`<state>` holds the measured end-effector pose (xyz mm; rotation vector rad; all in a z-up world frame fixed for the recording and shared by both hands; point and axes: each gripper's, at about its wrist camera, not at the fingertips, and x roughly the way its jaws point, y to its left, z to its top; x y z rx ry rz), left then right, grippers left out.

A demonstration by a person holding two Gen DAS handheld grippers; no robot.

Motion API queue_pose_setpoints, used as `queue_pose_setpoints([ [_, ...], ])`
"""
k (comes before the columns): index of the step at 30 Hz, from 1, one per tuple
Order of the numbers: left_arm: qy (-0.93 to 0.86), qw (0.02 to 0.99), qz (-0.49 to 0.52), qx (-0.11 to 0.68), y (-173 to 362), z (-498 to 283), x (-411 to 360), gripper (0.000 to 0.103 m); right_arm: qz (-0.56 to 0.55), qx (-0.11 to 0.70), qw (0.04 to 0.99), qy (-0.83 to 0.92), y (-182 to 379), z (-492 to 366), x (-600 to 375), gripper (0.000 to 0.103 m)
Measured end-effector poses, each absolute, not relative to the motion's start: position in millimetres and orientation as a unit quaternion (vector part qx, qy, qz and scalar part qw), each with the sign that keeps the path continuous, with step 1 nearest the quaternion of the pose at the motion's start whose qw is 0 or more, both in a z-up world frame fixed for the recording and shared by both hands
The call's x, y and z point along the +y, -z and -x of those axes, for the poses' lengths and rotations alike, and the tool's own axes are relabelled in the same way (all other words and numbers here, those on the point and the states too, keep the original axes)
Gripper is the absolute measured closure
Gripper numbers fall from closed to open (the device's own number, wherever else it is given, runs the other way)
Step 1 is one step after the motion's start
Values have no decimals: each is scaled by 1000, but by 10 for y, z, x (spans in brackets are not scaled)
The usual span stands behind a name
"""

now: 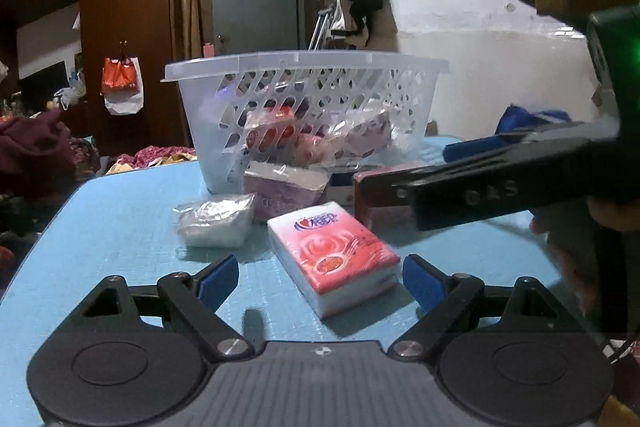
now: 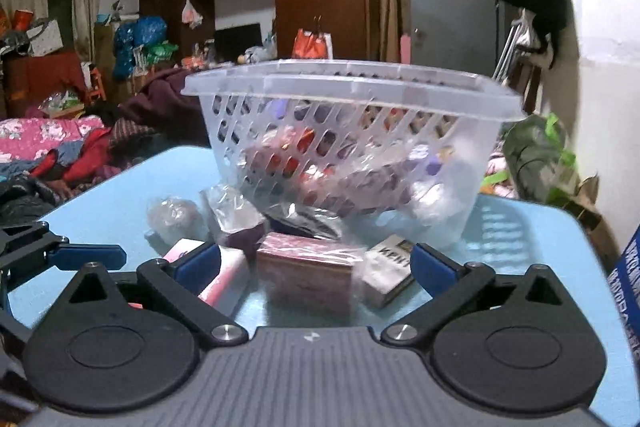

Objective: Organize objects
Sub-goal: 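Grasp the pink tissue pack with the left gripper while the right grasps the red box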

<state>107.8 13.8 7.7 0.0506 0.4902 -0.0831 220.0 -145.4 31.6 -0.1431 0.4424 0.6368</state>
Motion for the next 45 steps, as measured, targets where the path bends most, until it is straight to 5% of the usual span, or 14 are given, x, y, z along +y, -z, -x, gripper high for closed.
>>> queue_pose_setpoints([
  [2, 38, 967, -21, 249, -92, -1120, 149, 12, 77, 223, 923, -304, -302, -2219, -1425, 14],
  [4, 35, 967, -22, 250, -96, -1147, 136, 12, 74, 228, 921, -307, -289, -2213, -1457, 39],
  [15, 7, 959, -29, 281, -111, -1374, -30, 11, 17, 189, 941, -280, -351, -2152, -1900, 39],
  [19, 7, 959, -46, 281, -104, -1382, -96, 24, 4, 189, 939, -288, -361, -2188, -1914, 39],
  [45, 71, 990, -5, 119, -165, -955, 113, 31, -1, 158, 943, -292, -370, -2136, -1918, 40],
])
